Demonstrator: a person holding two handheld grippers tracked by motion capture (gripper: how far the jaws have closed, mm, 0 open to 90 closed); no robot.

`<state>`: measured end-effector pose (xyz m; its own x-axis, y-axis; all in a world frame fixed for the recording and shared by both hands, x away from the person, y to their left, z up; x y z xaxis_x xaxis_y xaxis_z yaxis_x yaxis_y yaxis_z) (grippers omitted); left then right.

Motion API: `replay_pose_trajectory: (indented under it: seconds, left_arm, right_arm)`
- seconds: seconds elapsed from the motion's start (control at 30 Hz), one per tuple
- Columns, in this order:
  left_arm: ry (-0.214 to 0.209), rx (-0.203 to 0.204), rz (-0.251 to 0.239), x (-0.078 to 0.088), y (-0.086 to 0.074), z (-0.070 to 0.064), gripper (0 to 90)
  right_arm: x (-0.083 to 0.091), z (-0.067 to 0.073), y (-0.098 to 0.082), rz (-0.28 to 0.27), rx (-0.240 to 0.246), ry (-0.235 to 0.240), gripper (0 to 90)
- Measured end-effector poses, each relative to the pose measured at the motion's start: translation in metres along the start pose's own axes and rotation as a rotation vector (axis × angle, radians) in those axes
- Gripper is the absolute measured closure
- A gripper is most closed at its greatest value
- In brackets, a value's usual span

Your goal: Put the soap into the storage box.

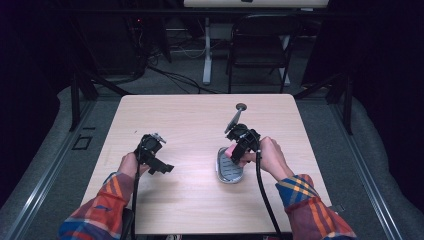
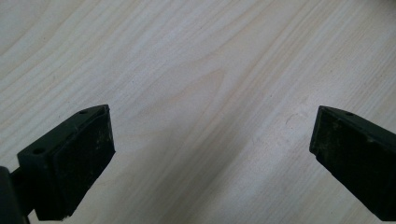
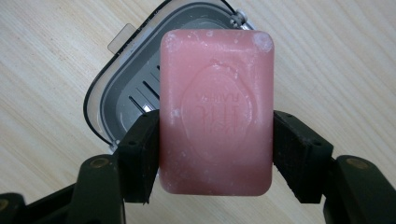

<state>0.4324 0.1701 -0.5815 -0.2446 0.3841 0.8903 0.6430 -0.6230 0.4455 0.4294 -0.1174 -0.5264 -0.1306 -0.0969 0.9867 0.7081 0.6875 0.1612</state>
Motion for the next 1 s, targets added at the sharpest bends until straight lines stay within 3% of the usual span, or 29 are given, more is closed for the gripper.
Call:
replay_pose_trajectory:
  seconds: [0.47,0.77,1.0]
  left_arm:
    - [0.003,-0.005,0.0,0.001,0.0,0.0,0.0]
    - [0.006,-0.008,-0.006,0.002,0.001,0.0,0.0]
    - [0.004,-0.009,-0.006,0.002,0.001,0.0,0.0]
  right_arm:
    - [-0.014,0.01,0.008,0.054,-0.017,-0.029,36.8]
    - [-0.021,0.011,0.012,0.052,-0.033,-0.052,36.7]
    - [-0.022,0.015,0.012,0.057,-0.053,-0.035,36.4]
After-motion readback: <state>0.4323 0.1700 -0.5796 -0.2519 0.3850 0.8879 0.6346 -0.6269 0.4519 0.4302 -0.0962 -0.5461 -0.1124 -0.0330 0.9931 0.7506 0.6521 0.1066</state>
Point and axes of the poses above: each handheld gripper's, and its own axes: x roughly backward along the jaws, y roughly out of its top, z roughly to its left, the point moved 6 cm from there along -x, roughly forward along the jaws, and after that the axes turned 1 degree about x, right-handed, at the moved point
